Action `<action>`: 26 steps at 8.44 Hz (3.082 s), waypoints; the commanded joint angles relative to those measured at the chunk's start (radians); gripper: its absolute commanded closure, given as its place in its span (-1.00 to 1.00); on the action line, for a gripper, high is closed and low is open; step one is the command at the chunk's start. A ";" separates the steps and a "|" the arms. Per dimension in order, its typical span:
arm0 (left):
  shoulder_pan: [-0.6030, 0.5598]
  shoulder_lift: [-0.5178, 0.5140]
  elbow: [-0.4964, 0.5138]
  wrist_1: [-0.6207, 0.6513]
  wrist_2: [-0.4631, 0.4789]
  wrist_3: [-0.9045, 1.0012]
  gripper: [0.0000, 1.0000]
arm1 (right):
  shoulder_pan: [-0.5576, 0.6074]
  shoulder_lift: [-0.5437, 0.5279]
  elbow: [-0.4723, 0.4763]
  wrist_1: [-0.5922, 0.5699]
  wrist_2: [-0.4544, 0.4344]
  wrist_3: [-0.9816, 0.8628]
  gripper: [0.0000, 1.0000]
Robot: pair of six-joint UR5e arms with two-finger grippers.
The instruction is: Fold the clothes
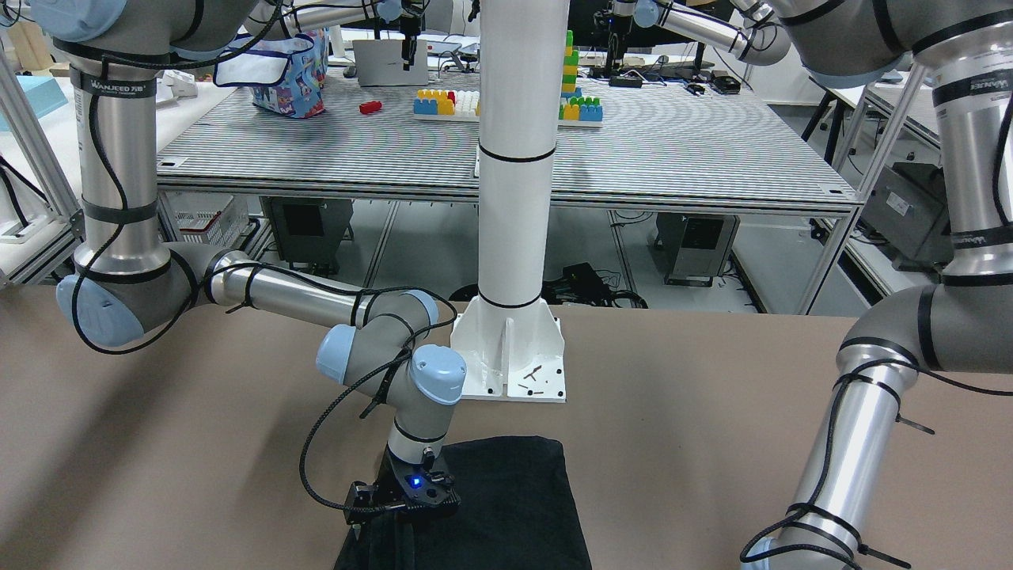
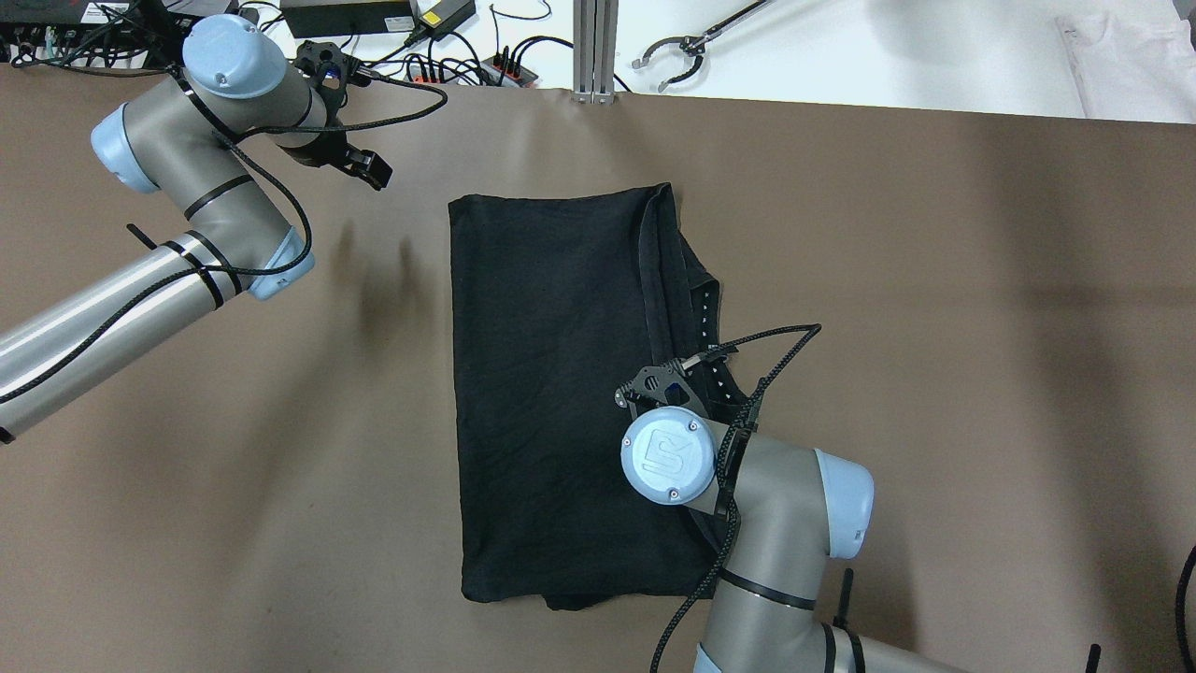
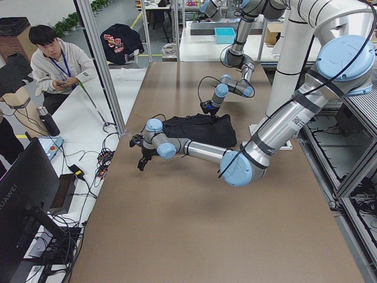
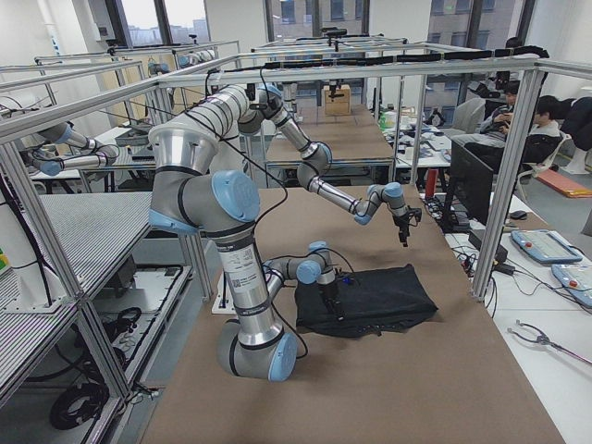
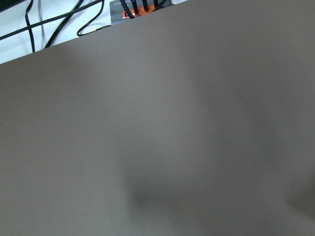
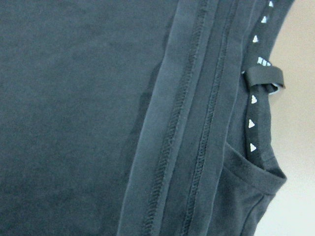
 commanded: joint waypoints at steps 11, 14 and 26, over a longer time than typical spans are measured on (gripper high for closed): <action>0.000 0.004 -0.009 -0.001 -0.001 -0.001 -1.00 | 0.175 0.176 -0.132 0.009 0.066 -0.050 -0.87; 0.000 0.004 -0.009 -0.001 -0.004 -0.001 -1.00 | 0.192 0.339 -0.480 0.242 0.063 -0.028 -0.87; 0.000 0.006 -0.009 -0.001 -0.004 -0.001 -1.00 | 0.324 0.260 -0.552 0.255 0.064 -0.210 -0.88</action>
